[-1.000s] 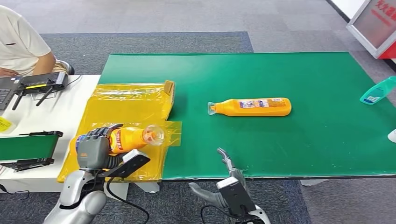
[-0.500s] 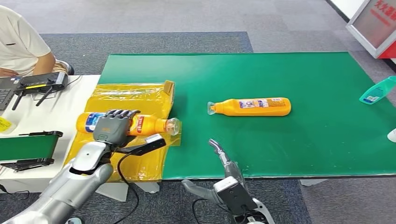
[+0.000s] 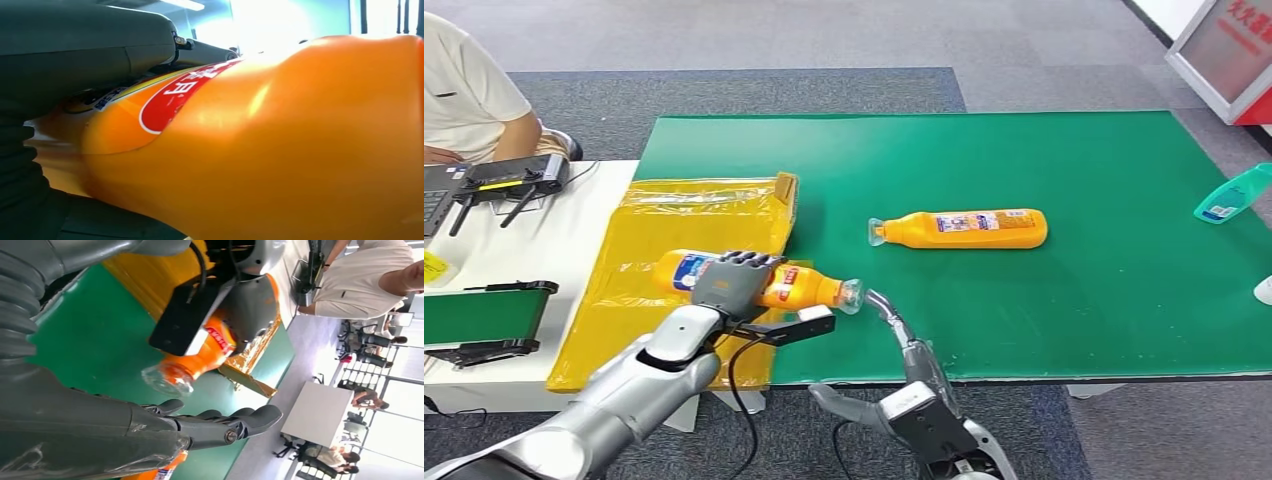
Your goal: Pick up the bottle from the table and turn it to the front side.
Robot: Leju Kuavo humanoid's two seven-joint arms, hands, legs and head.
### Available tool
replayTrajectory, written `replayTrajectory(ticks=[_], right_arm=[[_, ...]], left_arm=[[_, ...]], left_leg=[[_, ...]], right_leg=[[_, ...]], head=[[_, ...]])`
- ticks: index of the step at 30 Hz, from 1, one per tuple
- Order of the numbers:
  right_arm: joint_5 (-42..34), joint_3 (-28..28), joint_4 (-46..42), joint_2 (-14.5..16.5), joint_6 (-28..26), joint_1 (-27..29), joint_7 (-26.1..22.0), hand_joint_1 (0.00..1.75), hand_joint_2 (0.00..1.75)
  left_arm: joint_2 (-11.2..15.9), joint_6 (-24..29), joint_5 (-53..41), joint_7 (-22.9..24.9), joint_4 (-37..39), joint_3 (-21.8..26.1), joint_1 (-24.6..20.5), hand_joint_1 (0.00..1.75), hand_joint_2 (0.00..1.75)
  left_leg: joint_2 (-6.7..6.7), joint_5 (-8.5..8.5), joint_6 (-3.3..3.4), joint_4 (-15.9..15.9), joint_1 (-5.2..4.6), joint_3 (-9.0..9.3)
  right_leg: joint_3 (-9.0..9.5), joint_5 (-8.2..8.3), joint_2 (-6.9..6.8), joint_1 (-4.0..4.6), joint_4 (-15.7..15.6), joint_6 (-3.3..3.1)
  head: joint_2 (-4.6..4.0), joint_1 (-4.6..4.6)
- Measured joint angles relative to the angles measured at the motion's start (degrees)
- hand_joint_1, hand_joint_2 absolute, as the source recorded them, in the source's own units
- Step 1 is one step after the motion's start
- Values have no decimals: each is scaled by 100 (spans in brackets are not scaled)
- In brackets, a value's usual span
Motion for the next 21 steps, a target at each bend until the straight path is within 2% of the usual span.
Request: replayTrajectory(ticks=[8, 19, 20, 21], right_arm=[[159, -42, -22, -85, -85, 2, -2, 0, 175], [190, -100, -40, -161, -310, 152, -9, 0, 175], [189, -101, -40, -167, -322, 158, -5, 0, 175], [187, -103, -40, -172, -334, 165, -1, 0, 175]], left_arm=[[-205, 122, 135, 191, 646, -111, 2, 175, 175], [-25, 220, 187, 353, 866, 10, -146, 175, 175], [-10, 221, 177, 369, 866, 40, -151, 139, 175], [4, 227, 168, 385, 866, 72, -156, 96, 175]], left_leg=[[0, 0, 0, 0, 0, 0], [1, 5, -7, -1, 1, 4], [1, 6, -9, -1, 1, 4], [1, 6, -9, -1, 1, 4]], right_leg=[[1, 0, 0, 1, 0, 0], [3, 3, 2, 4, 0, -5], [3, 4, 2, 4, 1, -5], [3, 4, 1, 4, 1, -6]], head=[[0, 1], [0, 0], [0, 0], [0, 0]])
